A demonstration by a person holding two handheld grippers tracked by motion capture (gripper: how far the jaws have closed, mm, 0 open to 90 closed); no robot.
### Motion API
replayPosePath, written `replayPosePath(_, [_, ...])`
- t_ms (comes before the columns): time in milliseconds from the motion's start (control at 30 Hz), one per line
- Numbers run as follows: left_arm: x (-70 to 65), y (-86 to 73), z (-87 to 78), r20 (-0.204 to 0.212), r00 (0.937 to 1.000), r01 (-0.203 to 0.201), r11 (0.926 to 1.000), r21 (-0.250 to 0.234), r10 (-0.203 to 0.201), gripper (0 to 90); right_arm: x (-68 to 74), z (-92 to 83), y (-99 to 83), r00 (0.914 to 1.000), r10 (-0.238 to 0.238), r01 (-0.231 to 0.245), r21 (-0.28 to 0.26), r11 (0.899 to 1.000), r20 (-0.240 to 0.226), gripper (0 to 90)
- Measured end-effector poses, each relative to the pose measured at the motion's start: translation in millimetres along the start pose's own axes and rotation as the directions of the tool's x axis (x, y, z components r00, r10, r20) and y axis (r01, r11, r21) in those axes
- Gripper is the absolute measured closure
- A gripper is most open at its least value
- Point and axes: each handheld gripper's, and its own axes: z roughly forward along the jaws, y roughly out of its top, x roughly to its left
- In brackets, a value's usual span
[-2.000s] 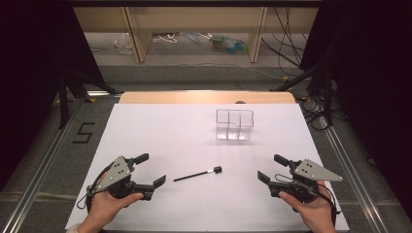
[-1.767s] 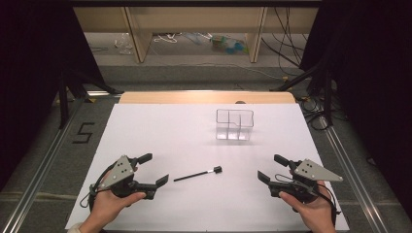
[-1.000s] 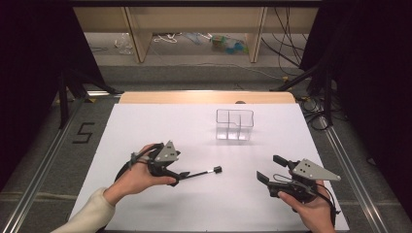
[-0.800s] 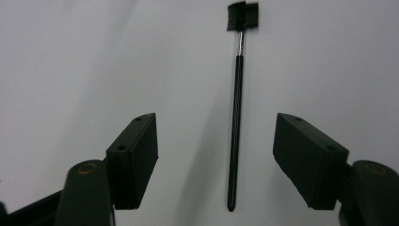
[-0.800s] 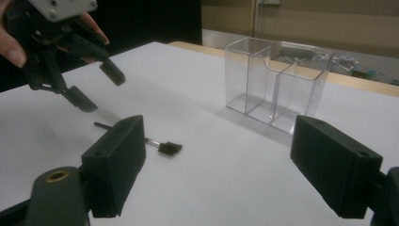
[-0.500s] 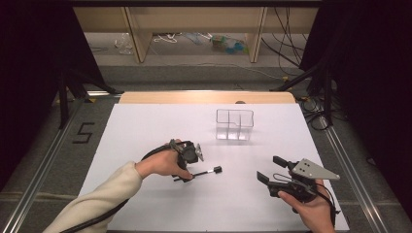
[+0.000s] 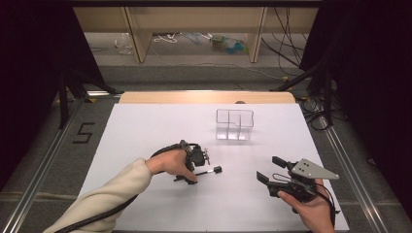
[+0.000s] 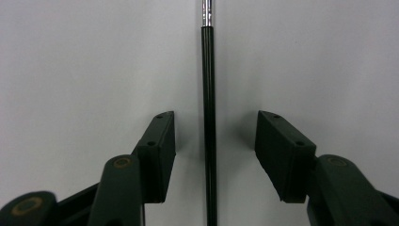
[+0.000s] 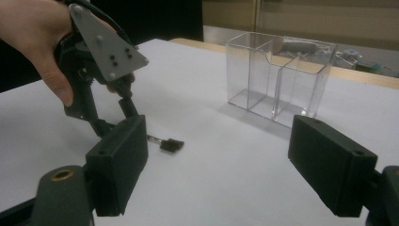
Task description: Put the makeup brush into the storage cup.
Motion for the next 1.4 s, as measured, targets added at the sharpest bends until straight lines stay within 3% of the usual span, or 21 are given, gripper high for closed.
replayPosePath(200, [1.4,2.7,-0.4,0.005,1.0000,0.001,0.9998,0.018,-0.001,52.1,0.7,0.4,-0.2,1.0000,-0.001,0.001,0.005,1.000,0.003,21.9])
replayPosePath(833, [-5.4,10.7,-0.5,0.001,0.9997,-0.026,0.9972,0.070,0.026,83.4,1.0,0.9,-0.5,0.9999,0.007,-0.007,0.004,1.000,-0.009,22.2])
replayPosePath(1200, [-7.8,10.5,-0.6,-0.014,0.9991,-0.040,0.9967,0.070,0.041,85.4,0.7,1.2,-0.9,0.9999,0.008,-0.008,0.006,1.000,-0.013,22.2])
replayPosePath(1400, [-7.2,6.6,-1.7,-0.004,0.9998,-0.022,0.9989,0.042,0.022,85.5,0.3,1.5,-1.1,0.9999,0.010,-0.009,0.008,1.000,-0.011,22.2])
